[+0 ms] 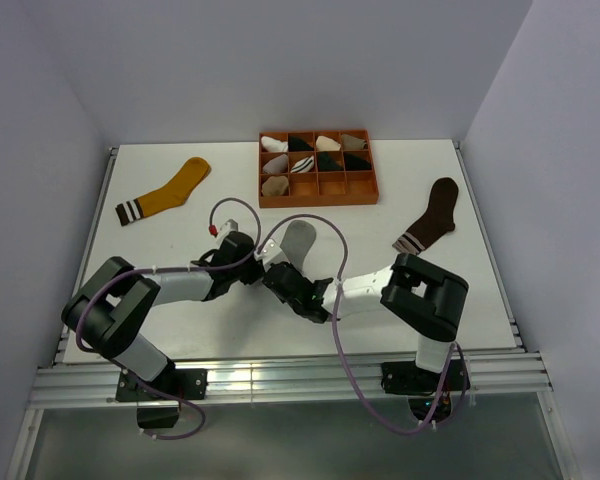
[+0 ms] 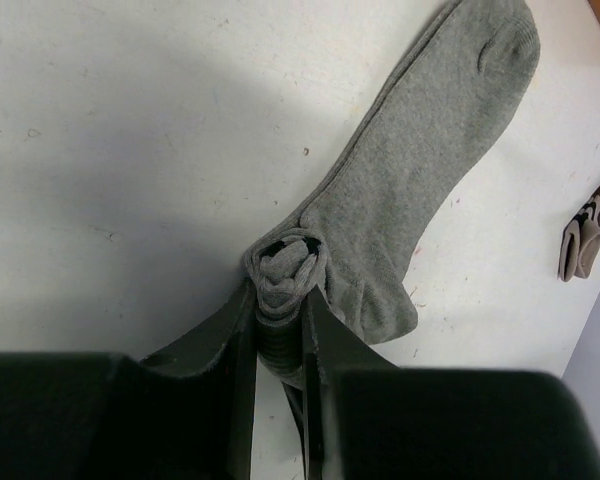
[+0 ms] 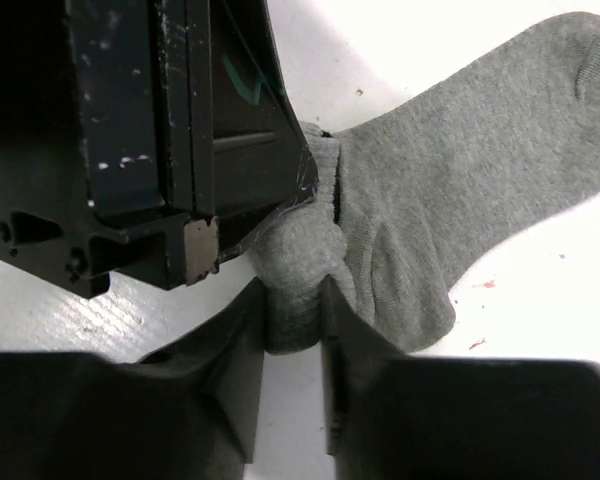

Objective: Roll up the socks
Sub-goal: Roll the sock at the center of the board.

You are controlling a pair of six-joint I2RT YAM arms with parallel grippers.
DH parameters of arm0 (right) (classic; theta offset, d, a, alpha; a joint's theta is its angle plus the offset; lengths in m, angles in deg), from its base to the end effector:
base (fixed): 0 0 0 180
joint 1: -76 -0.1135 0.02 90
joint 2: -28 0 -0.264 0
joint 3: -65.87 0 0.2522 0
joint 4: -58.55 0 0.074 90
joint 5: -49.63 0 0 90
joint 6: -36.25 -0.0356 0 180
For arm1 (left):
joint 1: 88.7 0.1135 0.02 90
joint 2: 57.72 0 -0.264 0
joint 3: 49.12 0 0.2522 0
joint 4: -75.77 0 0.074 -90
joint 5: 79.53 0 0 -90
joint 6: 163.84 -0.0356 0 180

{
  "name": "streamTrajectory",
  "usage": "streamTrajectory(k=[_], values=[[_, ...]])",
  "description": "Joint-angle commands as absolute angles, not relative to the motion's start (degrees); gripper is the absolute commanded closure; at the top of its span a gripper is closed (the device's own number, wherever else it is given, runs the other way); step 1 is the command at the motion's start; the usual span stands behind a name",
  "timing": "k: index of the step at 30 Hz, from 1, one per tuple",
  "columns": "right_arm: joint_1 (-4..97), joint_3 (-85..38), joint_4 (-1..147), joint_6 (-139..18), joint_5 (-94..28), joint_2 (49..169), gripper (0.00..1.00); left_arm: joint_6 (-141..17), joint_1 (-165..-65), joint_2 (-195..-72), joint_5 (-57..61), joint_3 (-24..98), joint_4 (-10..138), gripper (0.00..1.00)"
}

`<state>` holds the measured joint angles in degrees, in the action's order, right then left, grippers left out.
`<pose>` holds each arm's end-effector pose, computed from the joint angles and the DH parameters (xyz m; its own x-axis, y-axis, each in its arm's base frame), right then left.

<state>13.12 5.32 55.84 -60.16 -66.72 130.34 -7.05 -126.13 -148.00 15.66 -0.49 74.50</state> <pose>0.1721 0.3013 0.1366 -0.3571 -0.4777 -0.8027 -0.6044 0.7733 -0.1914 0.2322 -0.1736 0.1354 -0.7211 -0.6007 -0.3452 -0.2792 0.7079 -0.6488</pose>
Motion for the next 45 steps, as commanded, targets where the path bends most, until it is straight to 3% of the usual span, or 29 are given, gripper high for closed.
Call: streamTrajectory(k=[1, 2, 4, 7, 11, 20, 30, 45], values=[[13.2, 3.5, 61.5, -63.1, -67.9, 134.2, 0.80, -10.2, -127.1, -150.1, 14.0, -0.9, 67.5, 1.00], [13.2, 3.5, 61.9, -63.5, -67.4, 134.1, 0.92, -10.1, -127.1, -149.7, 14.0, -1.0, 67.4, 1.00], [13.6, 4.0, 62.3, -64.6, -65.0, 133.2, 1.00, -10.0, -127.1, -149.1, 14.5, -1.2, 67.3, 0.98], [15.5, 5.0, 63.2, -66.9, -57.7, 131.3, 1.00, -9.2, -127.1, -147.0, 15.6, -1.7, 67.3, 0.85], [19.2, 5.9, 64.7, -69.1, -48.5, 129.3, 1.00, -7.8, -126.5, -143.2, 17.3, -2.3, 66.7, 0.57], [28.4, 7.4, 62.5, -73.9, -27.0, 129.3, 1.00, -3.6, -123.9, -135.9, 18.1, -5.3, 67.8, 0.33], [38.9, 9.7, 51.1, -85.1, -2.7, 135.3, 1.00, -3.5, -123.9, -133.0, 16.0, -8.7, 72.5, 0.33], [42.2, 3.2, 58.2, -85.7, 2.2, 142.4, 1.00, -2.6, -123.9, -141.0, 14.7, -7.5, 78.7, 0.38]])
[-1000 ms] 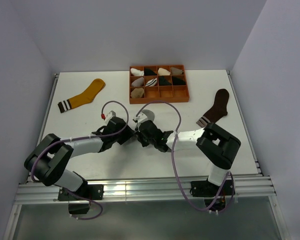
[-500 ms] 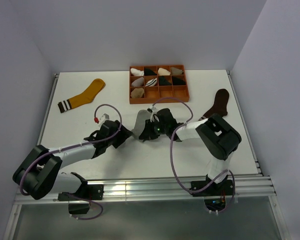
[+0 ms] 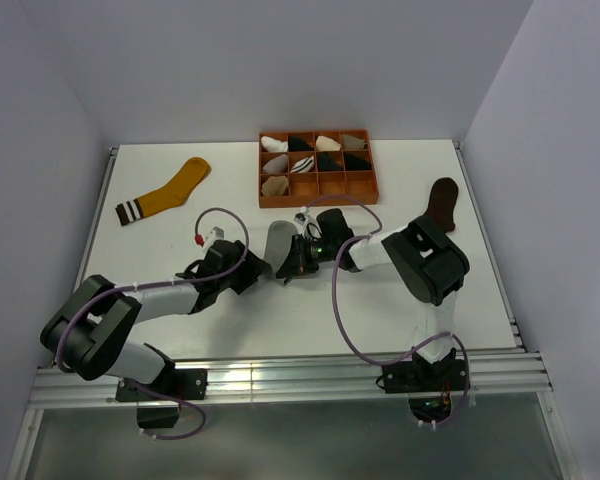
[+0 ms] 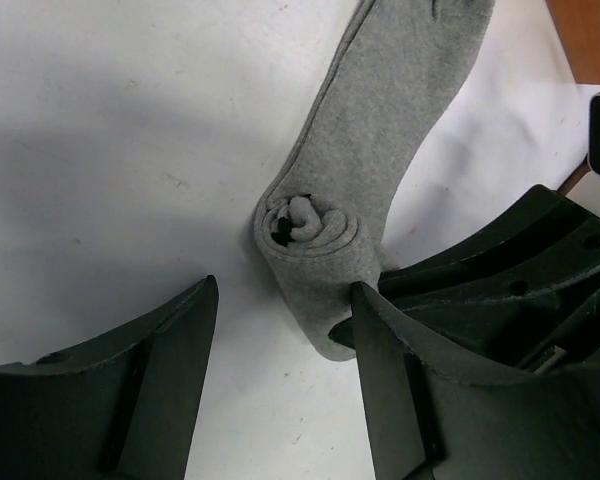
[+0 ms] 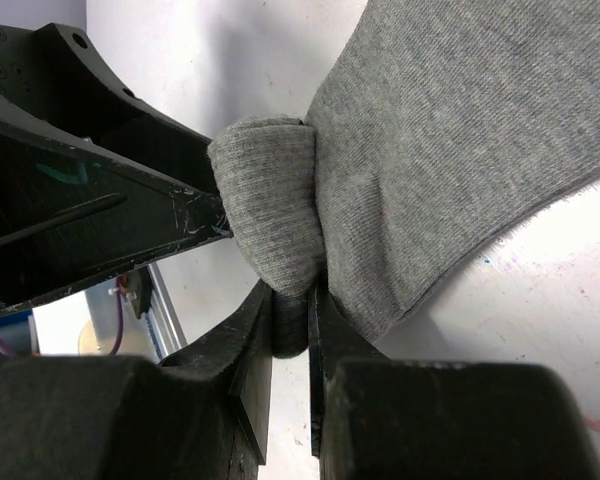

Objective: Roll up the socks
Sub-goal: Roll the sock at the center of the board.

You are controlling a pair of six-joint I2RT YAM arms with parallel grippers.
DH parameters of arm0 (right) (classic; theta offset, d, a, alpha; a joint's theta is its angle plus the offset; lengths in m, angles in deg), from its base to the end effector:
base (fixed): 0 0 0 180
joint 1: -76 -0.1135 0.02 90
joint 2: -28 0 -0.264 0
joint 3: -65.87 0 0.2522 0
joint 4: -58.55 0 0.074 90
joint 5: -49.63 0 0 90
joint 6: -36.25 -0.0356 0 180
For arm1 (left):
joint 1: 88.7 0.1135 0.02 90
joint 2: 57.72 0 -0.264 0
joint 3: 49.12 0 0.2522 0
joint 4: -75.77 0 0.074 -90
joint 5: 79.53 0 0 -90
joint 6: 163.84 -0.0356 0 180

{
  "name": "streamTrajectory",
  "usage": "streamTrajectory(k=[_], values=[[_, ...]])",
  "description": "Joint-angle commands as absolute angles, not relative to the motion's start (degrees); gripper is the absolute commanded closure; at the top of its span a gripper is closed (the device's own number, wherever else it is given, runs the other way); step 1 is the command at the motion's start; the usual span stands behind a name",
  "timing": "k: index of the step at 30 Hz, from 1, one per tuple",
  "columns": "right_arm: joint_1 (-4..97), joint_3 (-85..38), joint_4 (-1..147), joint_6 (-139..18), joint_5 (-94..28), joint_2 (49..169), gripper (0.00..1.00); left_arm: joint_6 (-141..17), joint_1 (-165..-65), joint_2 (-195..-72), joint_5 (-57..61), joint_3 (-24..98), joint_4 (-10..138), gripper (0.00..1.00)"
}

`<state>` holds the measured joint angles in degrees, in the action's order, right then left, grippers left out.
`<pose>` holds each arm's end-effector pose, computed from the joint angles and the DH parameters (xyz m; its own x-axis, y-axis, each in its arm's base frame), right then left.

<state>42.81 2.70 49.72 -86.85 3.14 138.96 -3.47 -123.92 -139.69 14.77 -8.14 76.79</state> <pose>0.2891 0.2184 0.1105 -0.9023 -0.1169 -0.4150 -0.4205 0.4509 0.7873 0.2118 -0.1463 0.1391 -0.6738 -0.6741 -0.3028 -0.3169 0.6338 -0.7057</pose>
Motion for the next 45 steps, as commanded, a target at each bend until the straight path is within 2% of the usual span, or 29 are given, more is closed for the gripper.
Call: streamTrajectory(k=[1, 9, 21, 25, 26, 29, 30, 33, 36, 40, 45], values=[[42.2, 3.2, 58.3, -85.7, 2.3, 142.6, 1.00, -2.6, -123.9, -141.5, 14.9, -7.3, 78.5, 0.38], [42.3, 2.2, 60.0, -85.4, 2.3, 143.0, 1.00, -1.5, -123.9, -141.8, 16.4, -8.6, 79.9, 0.41], [42.3, 1.0, 62.5, -84.3, 2.6, 143.7, 1.00, -1.0, -123.3, -148.9, 15.8, -6.9, 78.3, 0.56], [42.2, 1.0, 63.1, -83.6, 2.3, 142.8, 1.00, -0.7, -123.3, -150.4, 15.3, -7.0, 77.4, 0.71], [42.2, 1.3, 63.5, -82.6, 0.8, 142.2, 0.99, -0.9, -123.3, -150.5, 15.0, -6.9, 76.3, 0.79], [41.7, 2.8, 63.7, -80.3, -3.2, 138.2, 0.85, -2.0, -123.3, -150.9, 14.5, -6.1, 73.6, 0.96], [41.5, 3.4, 63.6, -79.6, -4.4, 136.7, 0.74, -2.5, -123.3, -150.8, 14.5, -5.9, 72.7, 0.99], [39.3, 4.4, 66.1, -75.5, -12.7, 129.0, 0.60, -4.6, -123.3, -150.3, 14.6, -4.8, 68.9, 1.00], [35.2, 4.7, 68.3, -71.8, -21.0, 123.1, 0.53, -7.0, -123.3, -150.1, 14.5, -3.5, 65.3, 1.00], [28.8, 7.0, 67.2, -67.6, -39.8, 117.0, 0.50, -9.3, -123.3, -149.7, 13.9, -2.2, 63.2, 1.00], [21.6, 9.5, 62.1, -59.6, -49.8, 113.1, 0.48, -12.6, -123.3, -149.6, 12.3, -0.7, 62.2, 1.00]])
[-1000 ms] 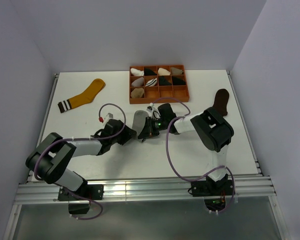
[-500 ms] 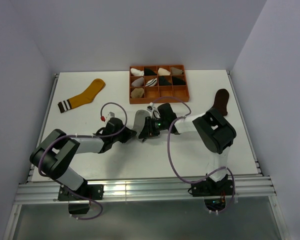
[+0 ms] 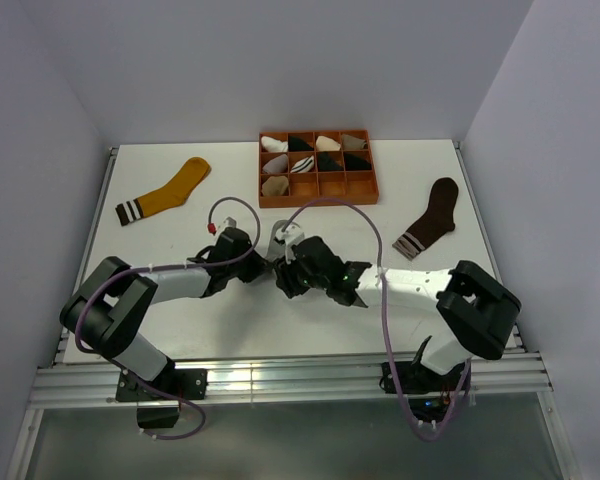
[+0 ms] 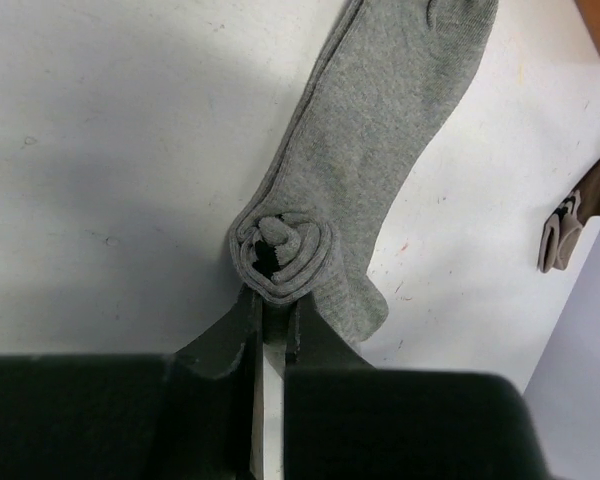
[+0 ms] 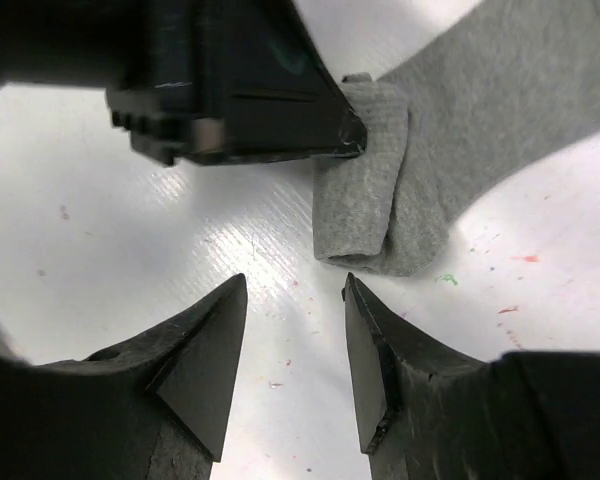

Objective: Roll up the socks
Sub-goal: Roll the sock at the center of the board.

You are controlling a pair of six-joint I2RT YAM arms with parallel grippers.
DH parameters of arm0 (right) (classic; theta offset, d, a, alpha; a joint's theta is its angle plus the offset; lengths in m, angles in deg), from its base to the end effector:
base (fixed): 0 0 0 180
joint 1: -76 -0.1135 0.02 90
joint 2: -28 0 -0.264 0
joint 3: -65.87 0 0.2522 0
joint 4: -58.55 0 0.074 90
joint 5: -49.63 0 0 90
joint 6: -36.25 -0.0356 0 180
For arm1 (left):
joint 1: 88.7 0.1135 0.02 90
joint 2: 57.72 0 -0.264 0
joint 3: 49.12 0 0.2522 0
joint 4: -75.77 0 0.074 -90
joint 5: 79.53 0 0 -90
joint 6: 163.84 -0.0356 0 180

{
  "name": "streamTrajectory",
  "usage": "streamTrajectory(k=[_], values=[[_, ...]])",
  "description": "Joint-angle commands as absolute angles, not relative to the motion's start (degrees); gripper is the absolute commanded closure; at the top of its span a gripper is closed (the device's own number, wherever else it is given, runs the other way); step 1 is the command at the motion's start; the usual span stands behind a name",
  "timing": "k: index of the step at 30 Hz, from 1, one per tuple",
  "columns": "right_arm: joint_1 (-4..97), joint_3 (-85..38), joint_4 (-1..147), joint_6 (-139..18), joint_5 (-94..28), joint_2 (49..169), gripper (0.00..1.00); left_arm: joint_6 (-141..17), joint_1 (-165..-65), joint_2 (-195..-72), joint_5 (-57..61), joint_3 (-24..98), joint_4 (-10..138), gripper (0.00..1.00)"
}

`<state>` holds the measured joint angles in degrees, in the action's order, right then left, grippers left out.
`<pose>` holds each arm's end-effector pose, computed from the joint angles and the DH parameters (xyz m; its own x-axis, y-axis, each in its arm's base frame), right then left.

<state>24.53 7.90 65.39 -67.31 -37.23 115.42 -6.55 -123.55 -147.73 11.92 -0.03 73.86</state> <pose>0.1953 0.2484 0.1884 -0.5480 -0.3124 -0.7760 -0.6996 0.6796 0.2205 0.2393 -0.1655 0.1378 -0.7283 -0.6166 -0.2990 -0.3000 0.6792 -0.6699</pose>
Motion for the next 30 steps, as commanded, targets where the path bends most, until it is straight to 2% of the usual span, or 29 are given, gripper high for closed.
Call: streamTrajectory(k=[1, 14, 25, 30], values=[[19.9, 9.4, 61.8, -58.5, -50.6, 113.2, 0.48, -12.9, -123.3, -149.5, 12.1, -0.5, 62.2, 1.00], [14.8, 4.6, 57.5, -48.7, -57.7, 123.8, 0.48, -15.2, -123.3, -148.8, 11.0, -0.2, 60.2, 1.00], [12.4, 4.4, 55.9, -46.4, -61.4, 122.1, 0.48, -15.9, -123.3, -149.3, 9.9, 0.1, 60.2, 1.00], [12.4, 2.8, 56.5, -45.8, -61.6, 125.5, 0.48, -16.1, -123.3, -149.1, 9.6, 0.2, 60.0, 1.00]])
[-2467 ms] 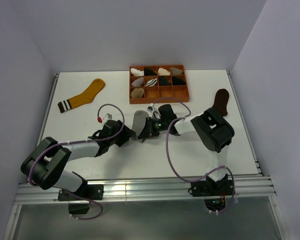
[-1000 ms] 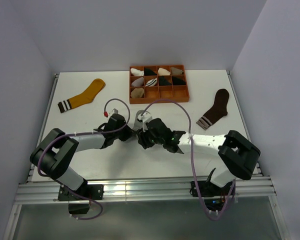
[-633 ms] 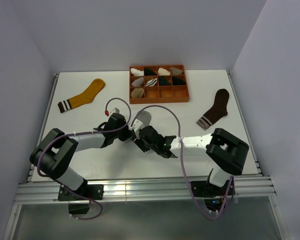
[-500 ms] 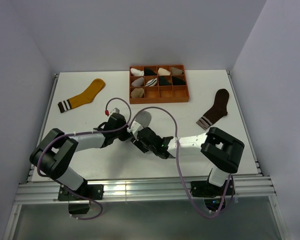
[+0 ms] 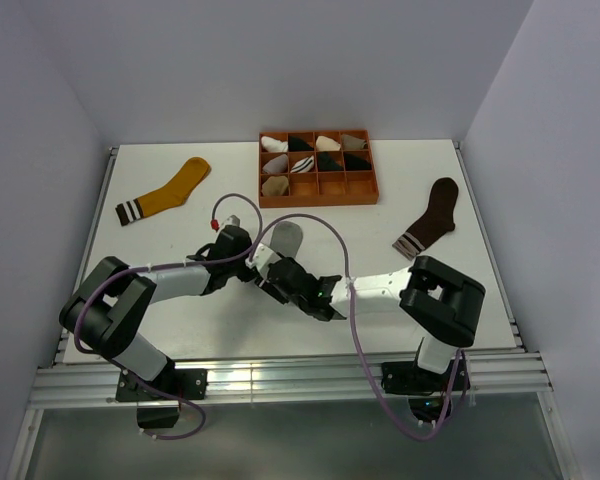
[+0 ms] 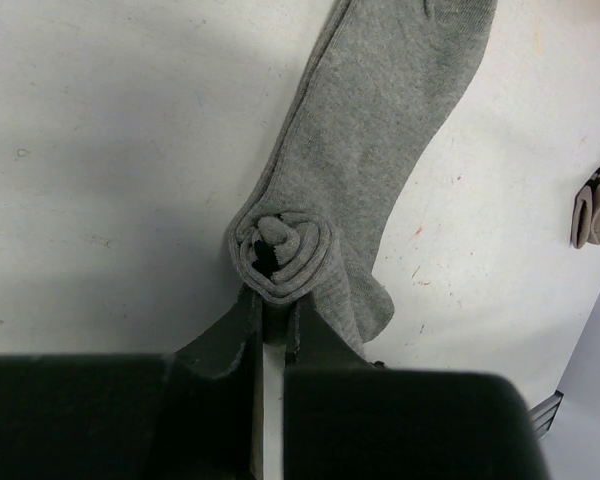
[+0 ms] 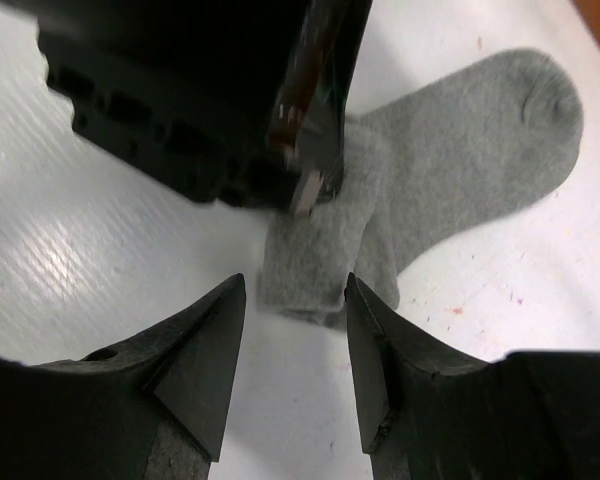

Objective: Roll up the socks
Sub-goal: Roll the sock at the center of the board.

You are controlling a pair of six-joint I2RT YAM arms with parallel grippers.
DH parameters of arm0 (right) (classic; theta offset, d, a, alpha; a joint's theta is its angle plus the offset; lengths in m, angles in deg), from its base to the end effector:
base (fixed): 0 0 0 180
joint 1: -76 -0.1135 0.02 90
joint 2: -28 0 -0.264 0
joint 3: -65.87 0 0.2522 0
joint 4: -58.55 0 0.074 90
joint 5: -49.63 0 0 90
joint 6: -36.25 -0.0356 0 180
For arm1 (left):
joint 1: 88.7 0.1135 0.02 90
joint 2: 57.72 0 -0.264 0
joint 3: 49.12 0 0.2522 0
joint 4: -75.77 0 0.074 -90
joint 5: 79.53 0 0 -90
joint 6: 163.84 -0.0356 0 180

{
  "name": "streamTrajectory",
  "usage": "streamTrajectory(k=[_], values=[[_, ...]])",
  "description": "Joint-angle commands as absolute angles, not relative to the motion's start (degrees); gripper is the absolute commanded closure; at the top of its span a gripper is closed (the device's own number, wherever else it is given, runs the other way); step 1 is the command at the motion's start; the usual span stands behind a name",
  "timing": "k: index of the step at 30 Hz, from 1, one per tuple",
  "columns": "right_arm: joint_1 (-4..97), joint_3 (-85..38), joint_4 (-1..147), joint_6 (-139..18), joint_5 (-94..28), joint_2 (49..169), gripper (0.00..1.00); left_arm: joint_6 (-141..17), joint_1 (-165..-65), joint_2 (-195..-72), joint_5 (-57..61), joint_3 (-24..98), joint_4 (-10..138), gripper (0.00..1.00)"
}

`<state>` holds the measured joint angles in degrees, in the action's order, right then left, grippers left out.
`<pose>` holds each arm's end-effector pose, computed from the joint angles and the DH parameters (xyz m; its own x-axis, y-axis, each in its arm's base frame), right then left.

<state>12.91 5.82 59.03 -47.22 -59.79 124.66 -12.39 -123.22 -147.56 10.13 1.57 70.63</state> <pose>0.1639 0.2968 0.1604 -0.1892 -0.6097 -0.7697 -0.7473 0.5979 -0.2899 0.2415 -0.1664 0.1417 -0.7758 -0.5325 -0.3385 -0.2329 0.7402 -0.6308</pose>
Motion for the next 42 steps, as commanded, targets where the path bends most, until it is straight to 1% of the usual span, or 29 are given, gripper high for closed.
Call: streamTrajectory(k=[1, 8, 14, 18, 20, 21, 22, 23, 24, 25, 26, 28, 29, 34, 35, 37, 38, 39, 42], values=[[12.4, 2.8, 56.2, -45.9, -61.5, 126.1, 0.48, -16.2, -123.3, -149.0, 9.6, 0.2, 60.0, 1.00], [12.4, 1.6, 57.4, -45.5, -61.9, 131.4, 0.49, -16.6, -123.3, -149.3, 9.2, 0.5, 59.8, 1.00], [12.4, 2.4, 60.1, -47.7, -61.1, 132.0, 0.50, -17.0, -123.2, -149.7, 8.8, 0.7, 59.9, 1.00], [12.4, 1.7, 63.6, -50.0, -61.3, 133.4, 0.54, -18.0, -123.0, -149.8, 8.4, 1.3, 59.5, 1.00], [12.4, 1.5, 65.0, -51.2, -61.8, 134.4, 0.60, -18.4, -122.8, -149.4, 8.2, 1.5, 59.4, 1.00], [12.5, 1.7, 65.2, -51.7, -61.6, 134.6, 0.74, -18.6, -122.7, -149.2, 8.1, 1.4, 59.5, 0.99], [12.5, 1.8, 65.5, -52.1, -61.5, 134.7, 0.82, -18.6, -122.6, -148.7, 8.2, 1.5, 59.2, 0.98], [12.5, 1.8, 65.9, -52.6, -61.3, 134.6, 0.90, -18.6, -122.5, -148.2, 8.4, 1.4, 59.0, 0.93], [12.5, 1.7, 66.3, -53.4, -60.6, 134.4, 0.96, -18.6, -122.5, -147.6, 8.7, 1.3, 59.1, 0.90], [12.9, 1.7, 67.1, -53.7, -59.7, 133.7, 1.00, -18.4, -122.4, -146.7, 9.1, 0.9, 58.9, 0.86], [13.2, 1.5, 67.7, -53.7, -57.4, 133.4, 1.00, -18.2, -122.3, -146.1, 9.3, 0.8, 58.8, 0.78], [14.4, 0.4, 70.5, -56.1, -54.3, 132.3, 1.00, -17.9, -121.8, -144.5, 10.2, 0.2, 58.7, 0.70], [14.8, 0.1, 71.4, -56.3, -51.6, 132.0, 1.00, -17.5, -121.7, -143.9, 10.2, 0.0, 58.6, 0.63], [16.6, -1.3, 75.6, -58.4, -44.5, 129.6, 1.00, -16.5, -119.6, -140.3, 10.2, -1.6, 58.3, 0.45], [17.3, -1.5, 76.0, -58.6, -43.4, 129.6, 1.00, -16.4, -118.8, -139.8, 10.2, -1.7, 58.3, 0.39], [18.0, -2.5, 77.3, -58.9, -40.9, 129.8, 1.00, -16.4, -117.5, -138.5, 10.2, -2.0, 58.0, 0.35], [18.2, -2.7, 77.8, -58.9, -40.6, 129.9, 1.00, -16.6, -117.3, -138.1, 10.2, -2.2, 58.0, 0.35], [18.9, -3.1, 78.3, -59.2, -37.4, 130.0, 1.00, -16.4, -116.9, -137.7, 11.9, -2.3, 58.0, 0.35], [20.4, -4.5, 80.5, -59.5, -33.4, 129.9, 1.00, -15.7, -115.9, -135.5, 12.2, -3.5, 58.7, 0.34]])
